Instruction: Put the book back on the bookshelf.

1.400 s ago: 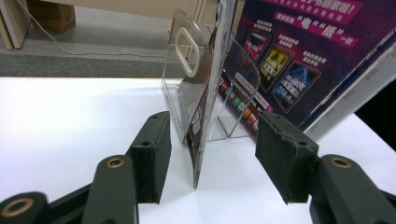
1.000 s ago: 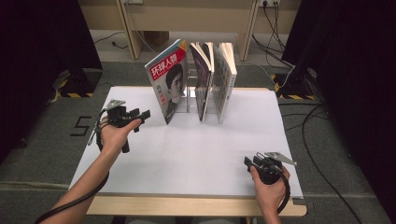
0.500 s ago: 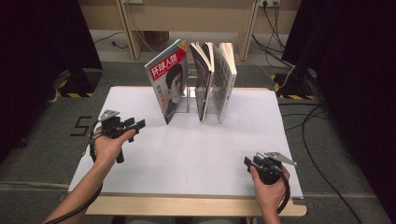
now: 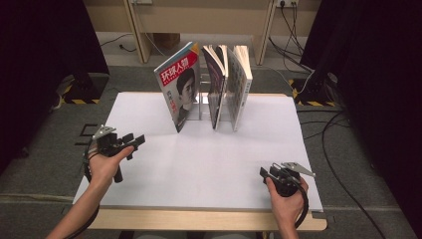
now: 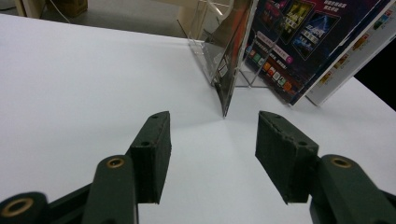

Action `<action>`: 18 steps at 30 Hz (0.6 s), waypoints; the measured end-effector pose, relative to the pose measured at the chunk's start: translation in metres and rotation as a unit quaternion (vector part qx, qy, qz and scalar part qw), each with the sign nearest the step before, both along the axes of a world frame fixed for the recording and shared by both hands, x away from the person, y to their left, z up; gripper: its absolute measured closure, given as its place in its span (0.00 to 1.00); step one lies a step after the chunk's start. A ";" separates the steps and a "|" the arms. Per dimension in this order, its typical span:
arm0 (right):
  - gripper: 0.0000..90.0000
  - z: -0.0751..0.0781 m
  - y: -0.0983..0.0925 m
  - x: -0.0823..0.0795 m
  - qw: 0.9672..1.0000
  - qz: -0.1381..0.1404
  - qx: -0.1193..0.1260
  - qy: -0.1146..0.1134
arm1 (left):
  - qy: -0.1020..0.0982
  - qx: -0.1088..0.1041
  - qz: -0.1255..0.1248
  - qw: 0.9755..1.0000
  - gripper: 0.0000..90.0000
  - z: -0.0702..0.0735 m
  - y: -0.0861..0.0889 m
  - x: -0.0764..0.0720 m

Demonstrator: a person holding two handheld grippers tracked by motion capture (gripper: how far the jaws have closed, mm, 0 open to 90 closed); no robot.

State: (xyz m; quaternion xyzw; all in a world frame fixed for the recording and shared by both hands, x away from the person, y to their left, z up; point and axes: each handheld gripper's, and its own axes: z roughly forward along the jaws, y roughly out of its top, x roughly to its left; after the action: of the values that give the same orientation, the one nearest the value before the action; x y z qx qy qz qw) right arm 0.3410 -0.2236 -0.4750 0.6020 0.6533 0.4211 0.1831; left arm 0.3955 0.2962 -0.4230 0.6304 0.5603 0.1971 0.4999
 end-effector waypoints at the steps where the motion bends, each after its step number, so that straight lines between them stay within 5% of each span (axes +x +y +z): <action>1: 0.62 0.000 0.000 0.000 1.000 0.000 -0.002 -0.001 | 0.000 0.000 0.001 1.000 0.50 -0.001 0.002 -0.001; 18: 0.62 0.001 0.001 0.000 1.000 0.002 -0.003 0.001 | 0.017 0.013 0.015 1.000 0.50 -0.030 0.024 -0.021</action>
State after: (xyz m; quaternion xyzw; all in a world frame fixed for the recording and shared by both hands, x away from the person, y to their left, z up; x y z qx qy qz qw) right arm 0.3407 -0.2222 -0.4741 0.6002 0.6561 0.4189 0.1838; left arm 0.3748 0.3202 -0.4529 0.6315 0.5757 0.2012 0.4788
